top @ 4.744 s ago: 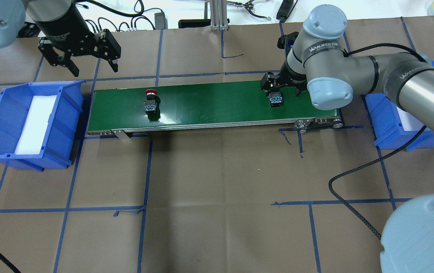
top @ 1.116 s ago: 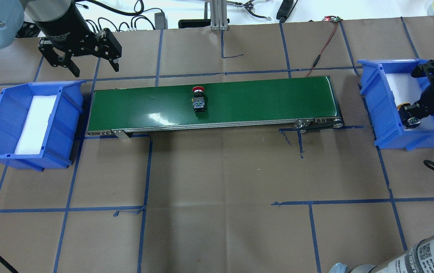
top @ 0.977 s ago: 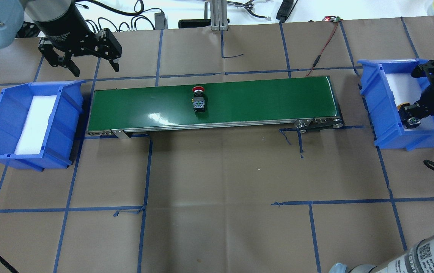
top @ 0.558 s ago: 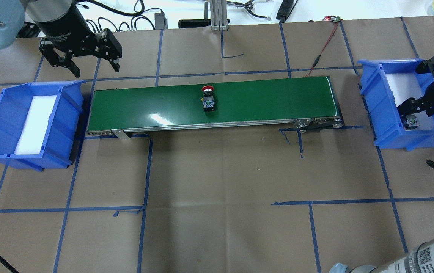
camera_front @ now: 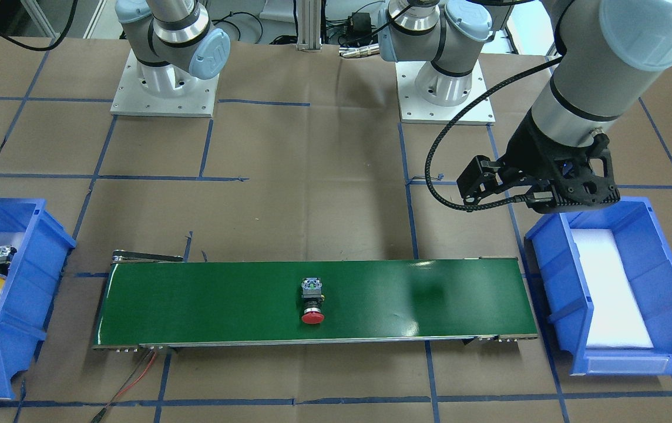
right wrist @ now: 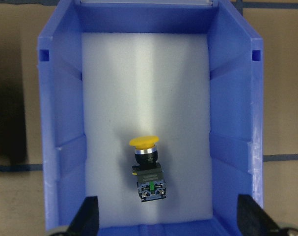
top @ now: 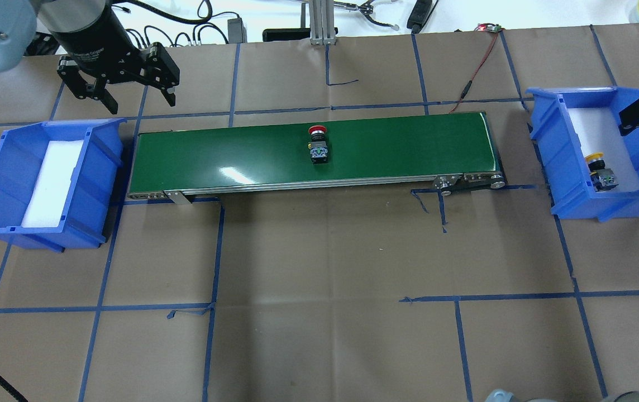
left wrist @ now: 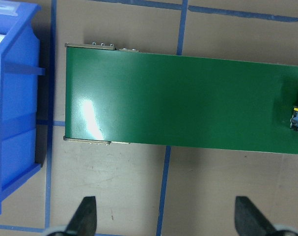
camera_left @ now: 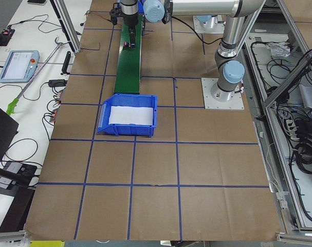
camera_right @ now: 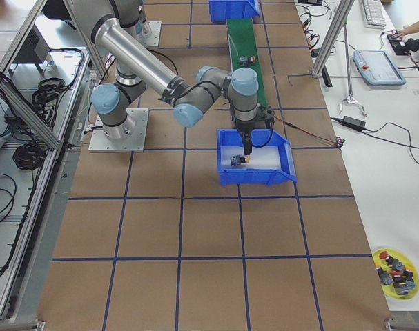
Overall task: Transport two buttons from left to right
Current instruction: 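Place the yellow button on the foam and raise the right gripper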
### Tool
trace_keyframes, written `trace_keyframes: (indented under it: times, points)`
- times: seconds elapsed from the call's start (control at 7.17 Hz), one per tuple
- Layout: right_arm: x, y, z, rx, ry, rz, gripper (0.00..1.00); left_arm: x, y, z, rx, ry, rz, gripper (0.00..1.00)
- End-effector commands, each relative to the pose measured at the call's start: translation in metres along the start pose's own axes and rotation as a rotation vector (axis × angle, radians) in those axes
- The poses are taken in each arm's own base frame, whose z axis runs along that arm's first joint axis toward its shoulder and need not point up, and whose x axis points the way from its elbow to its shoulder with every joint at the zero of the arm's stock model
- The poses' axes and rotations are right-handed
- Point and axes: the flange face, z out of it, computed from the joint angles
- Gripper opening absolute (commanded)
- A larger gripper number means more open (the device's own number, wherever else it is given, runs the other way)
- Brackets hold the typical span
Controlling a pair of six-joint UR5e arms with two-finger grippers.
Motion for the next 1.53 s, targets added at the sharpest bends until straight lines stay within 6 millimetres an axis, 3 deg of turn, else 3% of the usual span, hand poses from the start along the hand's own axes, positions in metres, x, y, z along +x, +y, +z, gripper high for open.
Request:
trace_keyframes:
  times: [0.0,0.28,0.7,0.84,1.12,1.4]
  points:
    - [-0.026,-0.009,-0.063,-0.031,-0.067,0.07,0.99,0.0,0.0,0.0,0.001,0.001,0.0,1.0]
    - [-0.09,-0.026,-0.079,-0.029,-0.052,0.021,0.99,0.0,0.0,0.0,0.001,-0.001,0.0,1.0]
    - [-0.229,-0.025,-0.093,-0.021,0.036,-0.033,0.99,0.0,0.0,0.0,0.001,0.001,0.0,1.0]
    - [-0.264,-0.019,-0.098,-0.009,0.028,-0.014,0.99,0.0,0.0,0.0,-0.001,-0.001,0.0,1.0]
    - [-0.298,-0.012,-0.092,-0.02,0.019,0.049,0.99,0.001,0.001,-0.001,0.001,-0.001,0.001,1.0]
    - [-0.3,-0.012,-0.089,-0.029,0.001,0.055,0.99,0.001,0.001,-0.001,0.001,0.001,0.001,1.0]
